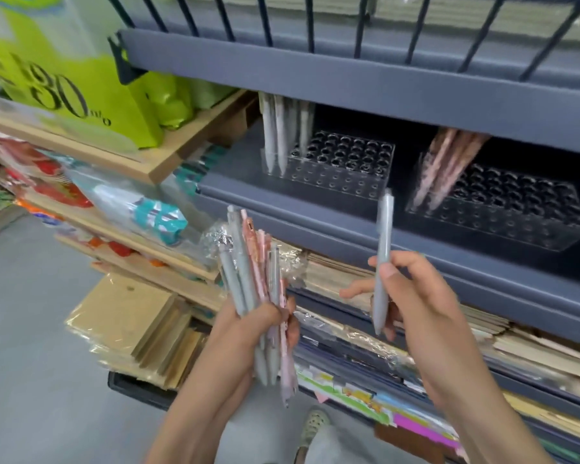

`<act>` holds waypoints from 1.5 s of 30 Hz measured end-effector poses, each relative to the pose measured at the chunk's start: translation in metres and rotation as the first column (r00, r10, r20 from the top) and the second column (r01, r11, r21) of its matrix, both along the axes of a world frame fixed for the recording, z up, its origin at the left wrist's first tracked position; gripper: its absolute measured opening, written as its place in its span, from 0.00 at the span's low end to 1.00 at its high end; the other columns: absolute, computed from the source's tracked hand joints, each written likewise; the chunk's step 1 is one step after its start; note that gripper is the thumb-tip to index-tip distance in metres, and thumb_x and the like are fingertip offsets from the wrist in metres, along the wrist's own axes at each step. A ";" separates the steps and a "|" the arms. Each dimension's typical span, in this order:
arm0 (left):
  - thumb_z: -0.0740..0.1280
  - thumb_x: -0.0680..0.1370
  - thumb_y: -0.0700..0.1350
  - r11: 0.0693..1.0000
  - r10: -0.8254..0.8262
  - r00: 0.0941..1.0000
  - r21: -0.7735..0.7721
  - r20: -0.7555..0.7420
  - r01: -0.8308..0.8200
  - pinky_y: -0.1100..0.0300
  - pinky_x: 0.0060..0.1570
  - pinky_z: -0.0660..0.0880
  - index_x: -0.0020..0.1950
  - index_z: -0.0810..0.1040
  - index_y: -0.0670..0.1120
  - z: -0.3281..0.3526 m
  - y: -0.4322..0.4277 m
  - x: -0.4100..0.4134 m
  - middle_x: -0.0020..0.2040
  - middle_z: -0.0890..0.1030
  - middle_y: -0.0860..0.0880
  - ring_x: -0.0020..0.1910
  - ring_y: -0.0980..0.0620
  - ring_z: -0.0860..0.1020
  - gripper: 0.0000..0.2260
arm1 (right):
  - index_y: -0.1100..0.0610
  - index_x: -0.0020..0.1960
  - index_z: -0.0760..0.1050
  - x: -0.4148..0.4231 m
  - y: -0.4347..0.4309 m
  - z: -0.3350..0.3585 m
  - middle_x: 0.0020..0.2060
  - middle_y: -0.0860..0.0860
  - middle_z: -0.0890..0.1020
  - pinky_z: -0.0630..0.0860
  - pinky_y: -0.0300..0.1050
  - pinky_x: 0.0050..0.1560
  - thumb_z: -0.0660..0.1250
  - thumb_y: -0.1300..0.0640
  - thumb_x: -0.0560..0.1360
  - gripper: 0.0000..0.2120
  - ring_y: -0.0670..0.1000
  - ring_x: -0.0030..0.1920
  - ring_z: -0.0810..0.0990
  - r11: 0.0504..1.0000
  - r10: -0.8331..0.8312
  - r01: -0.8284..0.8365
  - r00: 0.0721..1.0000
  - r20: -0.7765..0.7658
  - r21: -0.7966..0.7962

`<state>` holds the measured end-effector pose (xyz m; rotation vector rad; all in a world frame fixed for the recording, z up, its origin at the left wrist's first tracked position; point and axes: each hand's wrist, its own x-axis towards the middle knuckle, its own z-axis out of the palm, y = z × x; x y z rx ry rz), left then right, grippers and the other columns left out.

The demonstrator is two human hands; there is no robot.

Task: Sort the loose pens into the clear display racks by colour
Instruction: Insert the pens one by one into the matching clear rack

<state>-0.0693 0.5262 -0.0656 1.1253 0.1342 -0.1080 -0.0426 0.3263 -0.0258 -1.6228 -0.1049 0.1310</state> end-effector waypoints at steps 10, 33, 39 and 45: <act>0.69 0.68 0.36 0.999 0.044 0.997 -0.011 -0.060 -0.045 0.58 0.30 0.77 0.43 0.82 0.47 0.003 0.028 0.042 0.39 0.79 0.42 0.30 0.49 0.77 0.08 | 0.50 0.51 0.80 0.048 0.041 0.009 0.37 0.53 0.84 0.79 0.39 0.35 0.65 0.55 0.79 0.05 0.51 0.34 0.84 0.995 -0.088 0.078 0.984 0.156 0.069; 0.66 0.75 0.31 0.976 -0.215 0.970 0.021 -0.113 0.219 0.58 0.28 0.77 0.51 0.74 0.42 0.004 0.114 0.075 0.38 0.81 0.44 0.29 0.49 0.77 0.08 | 0.57 0.63 0.74 0.163 0.119 0.041 0.46 0.53 0.85 0.68 0.39 0.47 0.65 0.54 0.79 0.15 0.55 0.49 0.83 0.608 -0.389 0.659 0.734 0.557 -0.443; 0.68 0.76 0.32 0.960 -0.270 0.954 0.045 -0.127 0.277 0.57 0.29 0.78 0.57 0.74 0.39 0.004 0.125 0.075 0.35 0.81 0.45 0.30 0.49 0.78 0.11 | 0.54 0.57 0.78 0.172 0.127 0.053 0.51 0.50 0.85 0.66 0.42 0.52 0.64 0.51 0.78 0.11 0.57 0.57 0.78 0.463 -0.408 0.655 0.756 0.512 -0.597; 0.68 0.76 0.33 0.946 -0.307 0.940 0.063 -0.147 0.319 0.56 0.29 0.79 0.59 0.74 0.41 0.004 0.134 0.080 0.37 0.82 0.45 0.31 0.49 0.79 0.13 | 0.55 0.53 0.78 0.168 0.129 0.052 0.47 0.49 0.85 0.60 0.35 0.42 0.66 0.53 0.76 0.08 0.55 0.53 0.80 0.501 -0.409 0.655 0.755 0.512 -0.566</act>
